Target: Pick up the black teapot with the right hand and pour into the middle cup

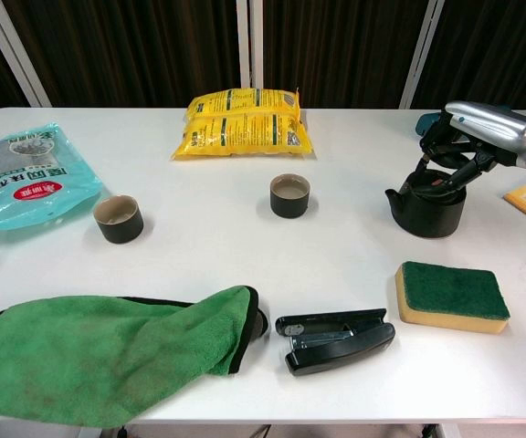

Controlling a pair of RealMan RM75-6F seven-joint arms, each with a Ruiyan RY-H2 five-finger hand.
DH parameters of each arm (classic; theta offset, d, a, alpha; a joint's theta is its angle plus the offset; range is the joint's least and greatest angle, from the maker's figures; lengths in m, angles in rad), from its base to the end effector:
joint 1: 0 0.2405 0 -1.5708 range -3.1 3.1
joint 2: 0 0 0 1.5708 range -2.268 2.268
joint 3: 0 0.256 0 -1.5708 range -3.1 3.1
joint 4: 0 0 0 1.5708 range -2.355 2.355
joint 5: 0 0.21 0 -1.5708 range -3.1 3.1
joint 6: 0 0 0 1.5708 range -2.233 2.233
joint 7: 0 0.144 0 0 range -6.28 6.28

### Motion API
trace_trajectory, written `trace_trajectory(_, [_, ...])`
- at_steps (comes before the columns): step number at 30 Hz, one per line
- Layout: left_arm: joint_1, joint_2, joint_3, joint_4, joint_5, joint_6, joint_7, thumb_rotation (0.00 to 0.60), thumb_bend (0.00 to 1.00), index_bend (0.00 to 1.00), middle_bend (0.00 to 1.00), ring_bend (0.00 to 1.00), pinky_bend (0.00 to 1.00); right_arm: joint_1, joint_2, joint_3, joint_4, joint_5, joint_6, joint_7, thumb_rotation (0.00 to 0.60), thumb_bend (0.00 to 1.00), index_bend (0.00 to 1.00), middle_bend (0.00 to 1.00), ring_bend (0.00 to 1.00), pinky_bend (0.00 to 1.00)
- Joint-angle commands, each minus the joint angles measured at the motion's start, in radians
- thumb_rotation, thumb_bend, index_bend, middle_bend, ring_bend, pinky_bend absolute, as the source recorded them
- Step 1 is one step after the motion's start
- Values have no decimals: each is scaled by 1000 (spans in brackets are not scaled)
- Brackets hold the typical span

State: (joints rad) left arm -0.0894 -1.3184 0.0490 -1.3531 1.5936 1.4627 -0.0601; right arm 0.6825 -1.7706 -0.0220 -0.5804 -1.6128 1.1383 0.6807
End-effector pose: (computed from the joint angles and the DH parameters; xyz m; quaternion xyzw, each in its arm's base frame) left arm -0.3356 0.1627 0.0953 -0.6458 -0.3996 -0.3685 0.5361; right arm -0.2601 -0.3754 -0.0072 0.7182 -0.3935 0.4479 0.3587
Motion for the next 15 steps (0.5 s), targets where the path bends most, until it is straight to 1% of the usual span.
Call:
trace_trajectory(1, [0, -2, 0, 2, 1, 0, -1, 600, 129, 176, 88, 73, 218, -2, -4, 6, 5, 4, 4, -17, 462, 109, 856, 868, 725, 506])
trace_trajectory(5, [-1, -2, 1, 3, 1, -1, -1, 600, 129, 177, 88, 73, 218, -1, -3, 12, 8, 11, -4, -58, 414, 91, 798, 762, 609, 418])
trace_trajectory(8, [0, -1, 0, 3, 2, 2, -1, 600, 130, 176, 88, 73, 218, -3, 3, 12, -1, 14, -13, -92, 382, 79, 706, 640, 480, 362])
trace_trajectory(9, [0, -1, 0, 2, 2, 4, -1, 600, 130, 176, 88, 73, 218, -3, 8, 11, -10, 15, -18, -102, 374, 71, 631, 576, 405, 333])
trace_trajectory(11, [1, 0, 0, 2, 2, 5, -1, 600, 129, 176, 88, 73, 218, -4, 15, 11, -22, 15, -20, -115, 367, 60, 488, 480, 297, 276])
trace_trajectory(12, [2, 0, 0, 2, 2, 6, -1, 600, 129, 176, 88, 73, 218, -4, 19, 12, -29, 16, -20, -121, 364, 54, 358, 401, 220, 228])
trace_trajectory(13, [2, 1, 1, 2, 2, 6, -1, 600, 129, 176, 88, 73, 218, -5, 24, 13, -39, 17, -19, -129, 363, 51, 264, 345, 172, 196])
trace_trajectory(14, [2, 1, 1, 1, 2, 6, 0, 600, 129, 176, 88, 73, 218, -6, 29, 15, -47, 18, -18, -136, 364, 48, 195, 304, 139, 173])
trace_trajectory(15, [2, 1, 1, 1, 2, 6, 0, 600, 129, 176, 88, 73, 217, -8, 34, 16, -55, 19, -15, -144, 365, 43, 93, 240, 86, 140])
